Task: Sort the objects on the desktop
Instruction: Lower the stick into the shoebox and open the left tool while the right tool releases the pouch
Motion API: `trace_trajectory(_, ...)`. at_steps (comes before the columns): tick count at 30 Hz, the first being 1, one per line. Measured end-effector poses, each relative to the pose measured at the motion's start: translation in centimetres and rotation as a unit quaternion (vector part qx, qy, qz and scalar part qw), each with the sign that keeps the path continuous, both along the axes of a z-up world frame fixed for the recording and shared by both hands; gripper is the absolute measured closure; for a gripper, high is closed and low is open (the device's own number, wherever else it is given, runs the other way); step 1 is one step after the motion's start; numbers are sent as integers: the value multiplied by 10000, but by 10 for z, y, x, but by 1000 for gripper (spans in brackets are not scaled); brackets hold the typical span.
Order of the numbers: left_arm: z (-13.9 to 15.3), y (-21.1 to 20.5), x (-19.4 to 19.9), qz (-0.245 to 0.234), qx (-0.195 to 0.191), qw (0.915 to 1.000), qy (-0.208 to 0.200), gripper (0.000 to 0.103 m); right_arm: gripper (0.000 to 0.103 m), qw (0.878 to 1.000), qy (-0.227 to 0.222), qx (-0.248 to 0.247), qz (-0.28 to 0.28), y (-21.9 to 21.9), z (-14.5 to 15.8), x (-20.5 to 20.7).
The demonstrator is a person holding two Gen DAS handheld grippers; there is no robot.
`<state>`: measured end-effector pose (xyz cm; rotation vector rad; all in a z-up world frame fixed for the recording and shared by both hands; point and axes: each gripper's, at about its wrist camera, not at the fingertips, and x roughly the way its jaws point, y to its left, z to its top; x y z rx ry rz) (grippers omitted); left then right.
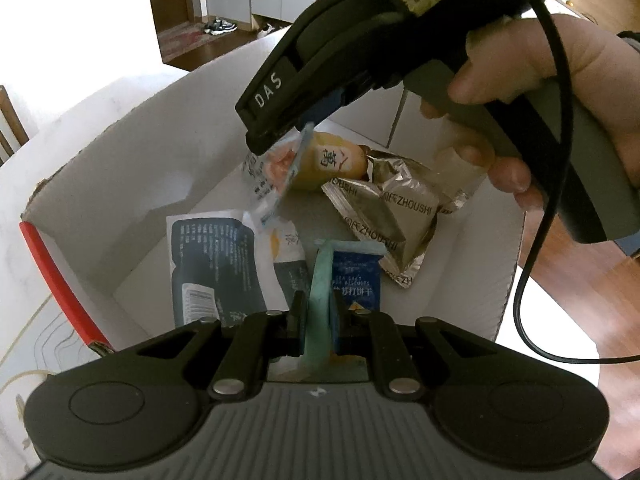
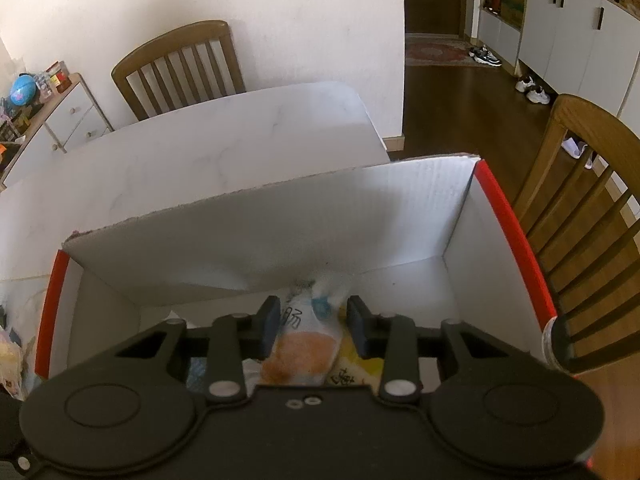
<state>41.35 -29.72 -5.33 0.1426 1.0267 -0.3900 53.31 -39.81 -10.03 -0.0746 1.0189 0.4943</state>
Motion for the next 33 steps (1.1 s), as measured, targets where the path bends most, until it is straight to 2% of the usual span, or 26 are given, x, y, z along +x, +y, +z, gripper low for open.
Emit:
trace_trajectory(16,2,3,1,108,-163,9998,49,92,59,9998,-45,133,-122,-8,10,-6)
trace_trajectory(33,31,5,-17,258,-331,9984,-387,90,58,9992,-244,310,-42,-20,42,-39)
